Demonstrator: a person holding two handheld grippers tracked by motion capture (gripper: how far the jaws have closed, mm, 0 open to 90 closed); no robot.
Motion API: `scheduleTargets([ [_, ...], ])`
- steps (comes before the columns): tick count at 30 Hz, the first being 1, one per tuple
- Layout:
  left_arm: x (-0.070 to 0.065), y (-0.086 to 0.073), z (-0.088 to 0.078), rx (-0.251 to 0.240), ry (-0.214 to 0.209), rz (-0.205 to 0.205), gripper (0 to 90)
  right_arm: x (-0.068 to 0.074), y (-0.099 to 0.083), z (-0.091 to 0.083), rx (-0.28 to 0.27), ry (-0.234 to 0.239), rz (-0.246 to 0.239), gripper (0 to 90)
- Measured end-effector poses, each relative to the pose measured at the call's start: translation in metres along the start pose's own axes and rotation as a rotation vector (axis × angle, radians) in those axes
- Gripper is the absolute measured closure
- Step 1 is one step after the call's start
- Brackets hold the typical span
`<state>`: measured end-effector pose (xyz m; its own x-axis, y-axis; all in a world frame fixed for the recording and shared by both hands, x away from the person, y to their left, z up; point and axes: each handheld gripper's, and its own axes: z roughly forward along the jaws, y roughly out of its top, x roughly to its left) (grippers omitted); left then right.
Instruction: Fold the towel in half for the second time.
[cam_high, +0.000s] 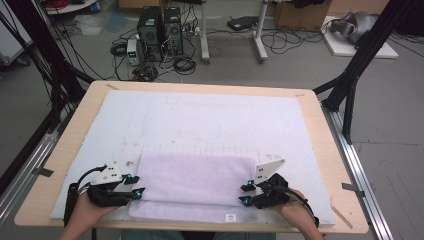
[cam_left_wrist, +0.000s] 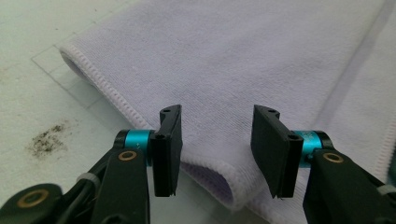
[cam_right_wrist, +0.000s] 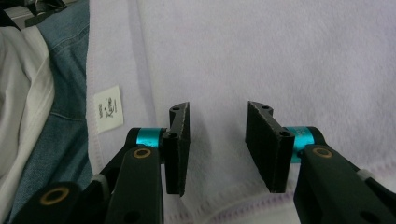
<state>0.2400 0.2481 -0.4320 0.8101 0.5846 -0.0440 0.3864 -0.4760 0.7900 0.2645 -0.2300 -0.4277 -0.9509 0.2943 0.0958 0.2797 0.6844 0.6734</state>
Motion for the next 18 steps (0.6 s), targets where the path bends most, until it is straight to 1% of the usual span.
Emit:
scheduleTargets([
  [1, -0.001, -0.001, -0.001, 0.004, -0.006, 0.004, 56.5, 0.001, -0.002, -0.002, -0.008, -0.004, 0.007, 60.2],
  [3, -0.002, -0.004, 0.0, 0.014, -0.014, 0.012, 60.0, 0.003, -0.006, -0.004, -0.029, -0.013, 0.003, 60.2],
  [4, -0.003, -0.005, 0.0, 0.018, -0.032, 0.023, 64.7, 0.005, -0.007, -0.005, -0.033, -0.019, 0.0, 60.1],
  [5, -0.005, -0.007, 0.001, 0.021, -0.036, 0.029, 67.2, 0.006, -0.008, -0.005, -0.041, -0.02, -0.005, 59.7],
  [6, -0.005, -0.007, 0.002, 0.022, -0.036, 0.034, 67.1, 0.008, -0.009, -0.005, -0.043, -0.014, -0.002, 59.6],
  [8, -0.005, -0.008, 0.003, 0.016, -0.044, 0.025, 65.8, 0.011, -0.011, -0.005, -0.052, -0.023, -0.011, 59.5],
  [10, -0.005, -0.008, 0.004, 0.023, -0.041, 0.025, 62.1, 0.013, -0.013, -0.003, -0.05, -0.027, -0.005, 59.7],
  [12, -0.006, -0.007, 0.006, 0.024, -0.032, 0.036, 60.3, 0.013, -0.015, 0.0, -0.044, -0.037, -0.002, 60.0],
  [14, -0.008, -0.007, 0.007, 0.024, -0.022, 0.051, 61.2, 0.015, -0.016, 0.002, -0.048, -0.044, -0.004, 62.8],
  [15, -0.009, -0.008, 0.008, 0.019, -0.021, 0.06, 65.0, 0.015, -0.016, 0.002, -0.049, -0.044, -0.009, 64.6],
  [16, -0.009, -0.008, 0.008, 0.015, -0.021, 0.061, 69.5, 0.013, -0.016, 0.003, -0.05, -0.037, -0.003, 66.8],
  [18, -0.008, -0.008, 0.009, 0.012, -0.027, 0.058, 78.0, 0.01, -0.015, 0.002, -0.042, -0.024, 0.009, 74.6],
])
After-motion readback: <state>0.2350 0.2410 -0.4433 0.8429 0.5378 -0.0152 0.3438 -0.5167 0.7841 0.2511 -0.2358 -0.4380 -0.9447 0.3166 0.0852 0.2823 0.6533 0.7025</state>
